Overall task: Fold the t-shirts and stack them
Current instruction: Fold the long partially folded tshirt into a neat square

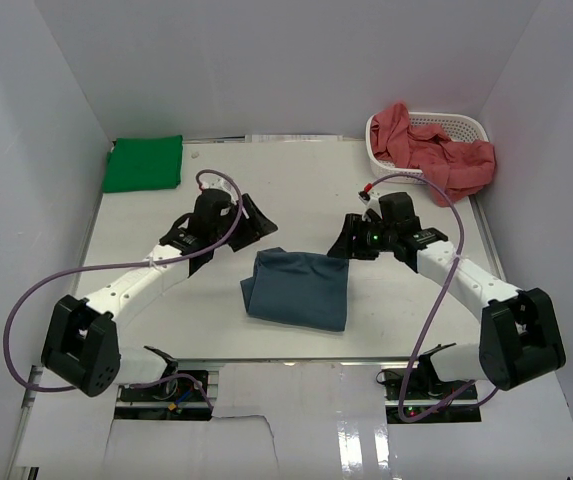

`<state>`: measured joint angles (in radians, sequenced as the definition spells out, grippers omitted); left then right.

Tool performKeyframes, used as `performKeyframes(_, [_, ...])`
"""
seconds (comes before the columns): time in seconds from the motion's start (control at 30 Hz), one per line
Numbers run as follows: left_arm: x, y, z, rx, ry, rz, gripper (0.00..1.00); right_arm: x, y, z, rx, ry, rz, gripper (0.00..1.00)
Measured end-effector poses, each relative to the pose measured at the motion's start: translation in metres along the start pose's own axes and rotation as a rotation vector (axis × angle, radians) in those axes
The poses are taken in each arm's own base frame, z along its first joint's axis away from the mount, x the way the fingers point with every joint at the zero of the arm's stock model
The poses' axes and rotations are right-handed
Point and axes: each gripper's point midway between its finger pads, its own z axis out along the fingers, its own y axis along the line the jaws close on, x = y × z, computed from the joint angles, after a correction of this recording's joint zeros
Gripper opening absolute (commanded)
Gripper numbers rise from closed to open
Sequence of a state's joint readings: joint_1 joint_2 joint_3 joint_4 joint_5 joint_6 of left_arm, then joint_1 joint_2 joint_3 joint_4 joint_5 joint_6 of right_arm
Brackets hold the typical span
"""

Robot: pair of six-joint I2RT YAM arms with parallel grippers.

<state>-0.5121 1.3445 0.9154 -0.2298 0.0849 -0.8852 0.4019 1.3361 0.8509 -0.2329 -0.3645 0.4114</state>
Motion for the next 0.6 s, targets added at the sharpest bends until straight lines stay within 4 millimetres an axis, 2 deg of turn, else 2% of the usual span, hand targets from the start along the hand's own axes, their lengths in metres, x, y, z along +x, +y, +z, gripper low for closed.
performKeyframes(0.07, [-0.001,-0.015,-0.007,0.072,0.003,0.021,0.66,0.006,0.007,0.003,-0.056,0.01,0.008,0.48])
performKeyframes(0.1, [0.001,-0.019,-0.009,0.105,0.011,0.029,0.57,0.01,0.009,0.004,-0.077,0.019,0.014,0.26])
performKeyframes(0.13, [0.006,-0.022,-0.011,0.137,0.021,0.036,0.49,0.015,0.012,0.006,-0.098,0.033,0.018,0.09])
performKeyframes(0.17, [0.013,-0.021,-0.013,0.166,0.041,0.042,0.36,0.019,0.014,0.008,-0.118,0.046,0.028,0.08])
performKeyframes(0.2, [0.023,-0.018,-0.013,0.186,0.068,0.044,0.04,0.023,0.016,0.01,-0.135,0.059,0.038,0.08])
performKeyframes(0.23, [0.036,-0.012,-0.013,0.201,0.104,0.045,0.0,0.027,0.019,0.013,-0.153,0.072,0.044,0.08])
performKeyframes(0.37, [0.086,0.016,-0.014,0.212,0.249,0.046,0.0,0.039,0.03,0.026,-0.225,0.118,0.06,0.08])
performKeyframes(0.43, [0.103,0.022,-0.016,0.232,0.297,0.052,0.0,0.044,0.038,0.032,-0.266,0.139,0.066,0.08])
performKeyframes(0.53, [0.117,0.024,-0.021,0.269,0.336,0.076,0.0,0.05,0.049,0.041,-0.324,0.169,0.077,0.08])
performKeyframes(0.6, [0.119,0.019,-0.025,0.302,0.341,0.098,0.0,0.056,0.055,0.05,-0.36,0.195,0.09,0.08])
